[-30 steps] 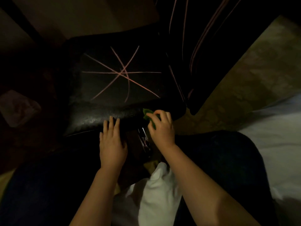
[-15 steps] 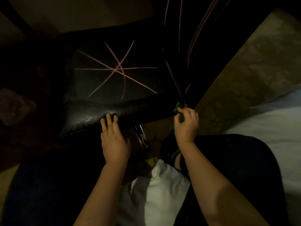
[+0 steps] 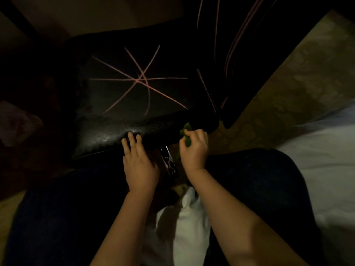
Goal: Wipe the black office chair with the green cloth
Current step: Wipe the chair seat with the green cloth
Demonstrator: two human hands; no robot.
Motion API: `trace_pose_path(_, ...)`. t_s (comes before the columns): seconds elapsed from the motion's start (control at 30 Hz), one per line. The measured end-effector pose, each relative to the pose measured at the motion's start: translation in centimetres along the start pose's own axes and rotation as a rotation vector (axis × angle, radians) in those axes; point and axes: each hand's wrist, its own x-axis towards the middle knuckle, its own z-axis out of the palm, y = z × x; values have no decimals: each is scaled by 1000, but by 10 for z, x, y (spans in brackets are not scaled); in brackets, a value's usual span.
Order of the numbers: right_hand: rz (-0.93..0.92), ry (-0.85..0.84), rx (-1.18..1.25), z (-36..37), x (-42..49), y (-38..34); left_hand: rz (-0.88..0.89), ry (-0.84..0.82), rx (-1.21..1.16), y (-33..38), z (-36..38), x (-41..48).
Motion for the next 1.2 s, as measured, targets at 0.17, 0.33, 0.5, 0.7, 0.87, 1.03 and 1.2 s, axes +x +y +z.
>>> trace_pose_path(0.17,-176,-100,47,20,-18,-27,75,-17,-33,-15,-8,2)
trace_pose_path(0.33,-327,-162,-1,22,-21,-30,161,-29,-100,-39,-21,7)
trace_pose_path(0.5,-437,-168,-77,10,-12,-15,154,10,-93,-50,-24,7)
trace_pose_path(0.7,-291,-93,-102,-6,1,7,132,-9,-55,-49,-26,7)
trace_pose_path(0.87,-190,-27,-102,-15,11,21,111,5,-22,-43,-22,6)
trace_pose_path(1.03,85,83,-9,-28,27,41,103,-10,-7,-39,-19,4)
trace_pose_path(1.2,291,199,86,-37,46,54,89,-11,-29,-38,-18,5)
